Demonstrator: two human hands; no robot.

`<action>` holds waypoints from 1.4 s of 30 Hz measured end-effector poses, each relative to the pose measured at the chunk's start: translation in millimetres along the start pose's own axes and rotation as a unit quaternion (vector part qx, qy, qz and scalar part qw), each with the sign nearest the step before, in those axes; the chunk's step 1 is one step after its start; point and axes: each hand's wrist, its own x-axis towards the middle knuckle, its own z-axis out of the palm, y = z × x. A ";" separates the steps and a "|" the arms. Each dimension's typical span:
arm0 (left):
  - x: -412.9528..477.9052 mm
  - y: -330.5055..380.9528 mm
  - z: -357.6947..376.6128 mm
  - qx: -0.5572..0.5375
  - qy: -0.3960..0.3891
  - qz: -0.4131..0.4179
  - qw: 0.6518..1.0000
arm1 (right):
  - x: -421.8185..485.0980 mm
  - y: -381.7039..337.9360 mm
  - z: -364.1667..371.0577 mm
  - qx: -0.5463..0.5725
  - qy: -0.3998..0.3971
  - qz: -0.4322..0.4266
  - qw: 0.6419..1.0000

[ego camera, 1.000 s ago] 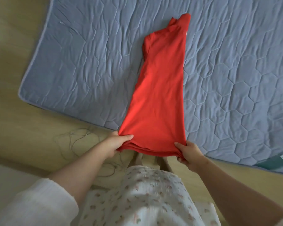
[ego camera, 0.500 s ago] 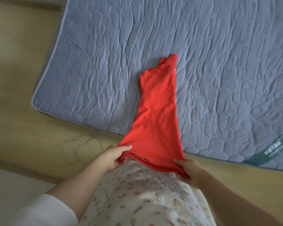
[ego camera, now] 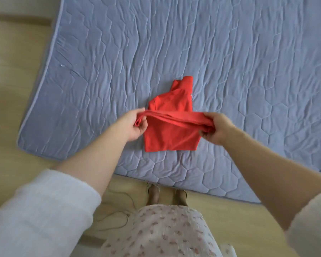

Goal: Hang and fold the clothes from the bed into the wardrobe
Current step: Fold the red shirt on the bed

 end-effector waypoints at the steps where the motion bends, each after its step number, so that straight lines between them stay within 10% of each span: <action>1: 4.7 14.3 11.9 -0.007 -0.003 0.017 1.000 | 4.5 -17.4 6.5 -0.025 0.009 -0.024 0.999; 8: 33.7 54.4 50.5 0.128 -0.078 0.092 0.984 | 33.5 -70.7 19.9 -0.099 -0.038 -0.175 0.979; 23: 183.1 -82.8 -26.8 0.408 0.133 0.139 0.893 | 181.8 55.6 -0.3 -0.213 0.099 -0.130 0.963; 30: 196.3 -120.2 -40.0 0.370 0.188 0.195 0.889 | 215.9 83.0 -9.3 -0.252 0.154 -0.146 0.944; 42: 160.2 -145.8 -94.2 0.535 0.047 0.006 0.844 | 153.4 166.6 -58.1 -0.227 0.064 0.066 0.970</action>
